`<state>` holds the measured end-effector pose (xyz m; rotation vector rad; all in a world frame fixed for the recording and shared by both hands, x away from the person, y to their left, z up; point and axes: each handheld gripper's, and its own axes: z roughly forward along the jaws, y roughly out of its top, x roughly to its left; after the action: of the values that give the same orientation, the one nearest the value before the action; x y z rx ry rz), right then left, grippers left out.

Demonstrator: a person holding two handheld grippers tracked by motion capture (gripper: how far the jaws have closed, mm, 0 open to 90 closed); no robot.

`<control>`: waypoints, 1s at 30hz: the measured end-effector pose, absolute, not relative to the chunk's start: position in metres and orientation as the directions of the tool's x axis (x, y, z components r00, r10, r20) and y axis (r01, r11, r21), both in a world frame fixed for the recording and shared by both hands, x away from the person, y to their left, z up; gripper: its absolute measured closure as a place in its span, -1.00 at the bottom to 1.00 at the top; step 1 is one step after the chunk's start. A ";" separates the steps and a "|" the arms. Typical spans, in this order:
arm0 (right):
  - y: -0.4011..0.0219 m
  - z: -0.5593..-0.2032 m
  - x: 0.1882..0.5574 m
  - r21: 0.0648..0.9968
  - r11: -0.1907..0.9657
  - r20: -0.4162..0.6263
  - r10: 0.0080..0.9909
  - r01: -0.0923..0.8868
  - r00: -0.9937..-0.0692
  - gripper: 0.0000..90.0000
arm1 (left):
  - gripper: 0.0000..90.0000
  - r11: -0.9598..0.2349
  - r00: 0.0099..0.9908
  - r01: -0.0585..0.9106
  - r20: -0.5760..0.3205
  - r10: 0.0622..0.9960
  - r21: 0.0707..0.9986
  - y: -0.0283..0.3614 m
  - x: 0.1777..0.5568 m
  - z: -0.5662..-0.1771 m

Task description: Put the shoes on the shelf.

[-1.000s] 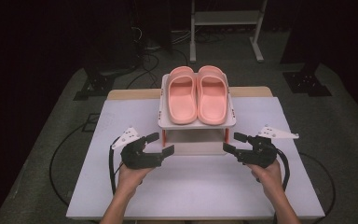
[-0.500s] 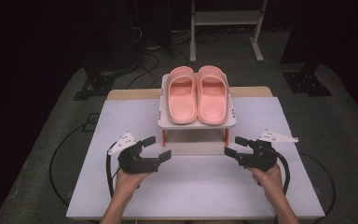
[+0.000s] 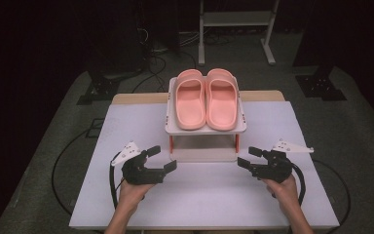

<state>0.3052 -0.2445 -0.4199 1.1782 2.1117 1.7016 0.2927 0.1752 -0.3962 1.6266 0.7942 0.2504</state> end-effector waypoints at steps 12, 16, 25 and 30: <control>-0.255 -0.431 0.302 0.877 0.017 0.341 0.681 0.480 -0.648 -0.47 | -0.82 -0.020 0.737 0.360 -0.271 0.619 0.933 0.177 0.291 -0.405; -0.260 -0.434 0.300 0.875 0.012 0.345 0.685 0.483 -0.642 -0.47 | -0.82 -0.017 0.736 0.364 -0.276 0.618 0.931 0.178 0.291 -0.408; -0.263 -0.443 0.299 0.868 0.046 0.329 0.691 0.494 -0.644 -0.47 | -0.82 -0.021 0.742 0.362 -0.274 0.612 0.932 0.176 0.292 -0.418; -0.266 -0.443 0.297 0.868 0.063 0.319 0.688 0.492 -0.652 -0.47 | -0.82 -0.004 0.738 0.359 -0.281 0.614 0.934 0.181 0.292 -0.423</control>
<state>0.2973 -0.2656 -0.4427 1.2124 2.1530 1.6352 0.2915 0.1807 -0.4228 1.6147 0.7991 0.2390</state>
